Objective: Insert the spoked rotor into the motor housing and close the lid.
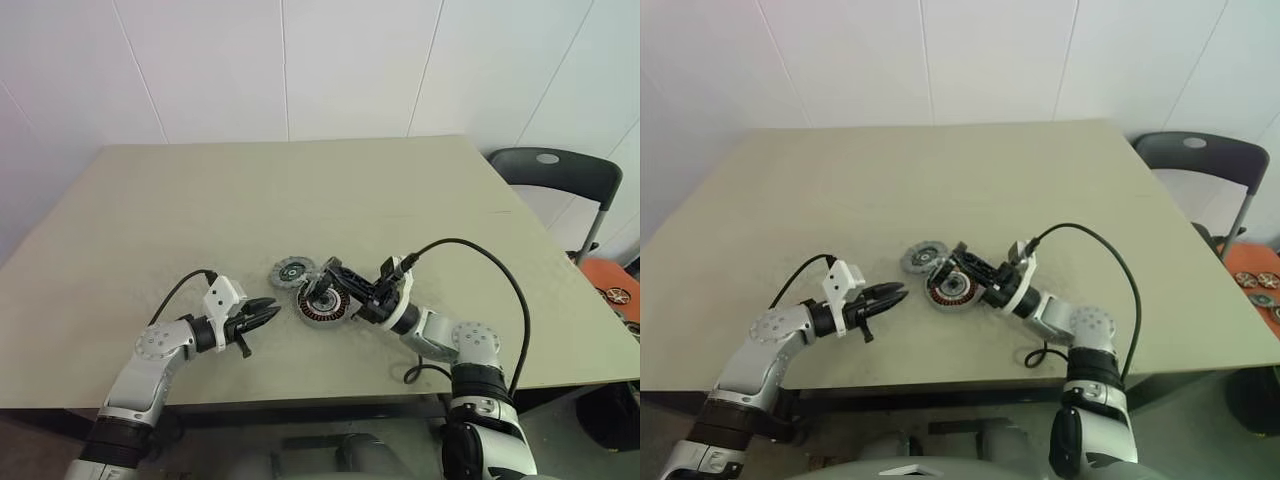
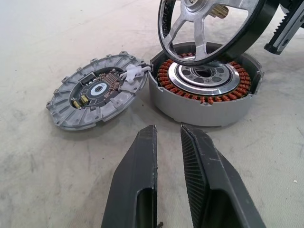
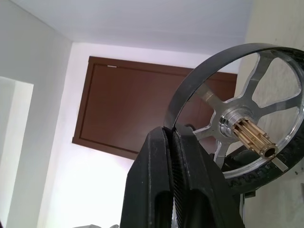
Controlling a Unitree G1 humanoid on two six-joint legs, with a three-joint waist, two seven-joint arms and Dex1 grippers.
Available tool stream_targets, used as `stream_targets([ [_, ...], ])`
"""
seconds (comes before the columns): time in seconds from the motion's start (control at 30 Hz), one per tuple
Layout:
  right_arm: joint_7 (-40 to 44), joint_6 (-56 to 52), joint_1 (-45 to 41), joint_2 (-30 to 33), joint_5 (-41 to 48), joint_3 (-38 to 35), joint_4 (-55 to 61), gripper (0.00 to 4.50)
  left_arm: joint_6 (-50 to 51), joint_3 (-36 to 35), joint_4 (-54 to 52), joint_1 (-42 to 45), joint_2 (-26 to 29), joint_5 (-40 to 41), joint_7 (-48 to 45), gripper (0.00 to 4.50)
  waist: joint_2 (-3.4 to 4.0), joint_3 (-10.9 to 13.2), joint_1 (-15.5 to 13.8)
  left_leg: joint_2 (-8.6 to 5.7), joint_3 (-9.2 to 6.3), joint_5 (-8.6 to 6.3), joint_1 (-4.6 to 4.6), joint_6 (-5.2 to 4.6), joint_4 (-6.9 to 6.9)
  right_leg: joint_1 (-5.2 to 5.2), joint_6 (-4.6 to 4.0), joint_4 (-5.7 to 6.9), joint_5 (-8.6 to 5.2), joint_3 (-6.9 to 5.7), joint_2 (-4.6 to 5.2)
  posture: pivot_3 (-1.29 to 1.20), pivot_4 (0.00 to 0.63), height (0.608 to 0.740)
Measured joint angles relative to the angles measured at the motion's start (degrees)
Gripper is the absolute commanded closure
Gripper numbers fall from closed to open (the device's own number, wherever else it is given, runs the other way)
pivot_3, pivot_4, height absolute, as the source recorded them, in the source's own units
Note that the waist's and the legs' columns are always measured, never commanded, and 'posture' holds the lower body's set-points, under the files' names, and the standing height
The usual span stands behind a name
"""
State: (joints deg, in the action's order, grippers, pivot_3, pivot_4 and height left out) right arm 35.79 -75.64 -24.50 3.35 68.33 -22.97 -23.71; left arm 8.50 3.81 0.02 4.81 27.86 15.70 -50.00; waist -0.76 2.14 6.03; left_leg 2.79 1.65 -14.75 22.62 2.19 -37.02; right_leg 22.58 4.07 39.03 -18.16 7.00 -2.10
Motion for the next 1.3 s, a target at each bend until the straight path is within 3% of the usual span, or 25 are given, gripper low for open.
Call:
stream_targets([
  [1.3, 5.3, 3.0, -2.3, -0.4, -5.7, 3.9, -3.5, 4.5, 0.0, 0.0, -0.1, -0.6, -0.9, -0.2, 0.1, 3.58, -0.01, 0.0, 0.0, 0.0, 0.0, 0.0, -0.11, 0.0, -0.01, -0.1, 0.0, 0.0, 0.0, 0.0, 0.0, 0.0, 0.0, 0.74],
])
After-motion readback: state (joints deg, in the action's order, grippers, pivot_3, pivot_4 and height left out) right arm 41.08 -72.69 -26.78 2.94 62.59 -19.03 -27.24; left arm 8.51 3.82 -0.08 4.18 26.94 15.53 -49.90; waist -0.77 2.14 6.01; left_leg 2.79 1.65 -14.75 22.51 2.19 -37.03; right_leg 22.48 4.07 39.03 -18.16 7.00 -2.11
